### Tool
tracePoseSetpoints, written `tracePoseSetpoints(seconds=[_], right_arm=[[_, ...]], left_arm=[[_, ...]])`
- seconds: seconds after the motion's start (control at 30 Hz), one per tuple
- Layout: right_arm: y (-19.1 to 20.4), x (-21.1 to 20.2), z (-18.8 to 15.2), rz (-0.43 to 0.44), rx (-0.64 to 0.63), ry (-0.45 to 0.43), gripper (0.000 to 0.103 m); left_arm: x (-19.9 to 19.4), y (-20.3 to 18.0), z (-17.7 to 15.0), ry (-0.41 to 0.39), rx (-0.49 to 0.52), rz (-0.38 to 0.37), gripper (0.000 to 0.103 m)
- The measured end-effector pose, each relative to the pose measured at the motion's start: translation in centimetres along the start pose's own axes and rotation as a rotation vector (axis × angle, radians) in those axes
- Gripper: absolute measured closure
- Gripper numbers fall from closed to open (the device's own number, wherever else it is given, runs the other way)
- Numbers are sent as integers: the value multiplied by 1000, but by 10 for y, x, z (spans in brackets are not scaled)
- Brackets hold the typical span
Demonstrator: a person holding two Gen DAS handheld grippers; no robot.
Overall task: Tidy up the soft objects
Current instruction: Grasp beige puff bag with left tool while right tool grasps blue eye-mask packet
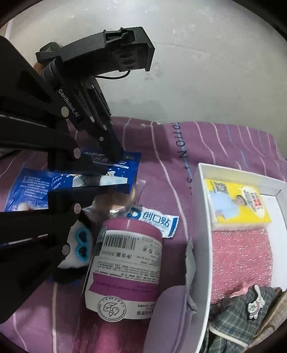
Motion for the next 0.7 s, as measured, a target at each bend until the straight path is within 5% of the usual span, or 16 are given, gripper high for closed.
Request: tracePoseSetpoints(seconds=[0.43,0.7], right_arm=[[1,-39,2,45,-21,-111,97],[-4,-80,5,69,-18,-202,97]], left_arm=[[-35,-3,18,-166,-3,4,91],[-40,-24,26,-216,17,-65,69]])
Point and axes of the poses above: each gripper's, at about its wrist camera, not at the fingertips, and x roughly the way its jaws point, y to its left, z to its top, the point moved 7 cm from there along x, roughly the way its jaws point, and after that the axes turned 2 degrees about -y, right-handed, at the moved point
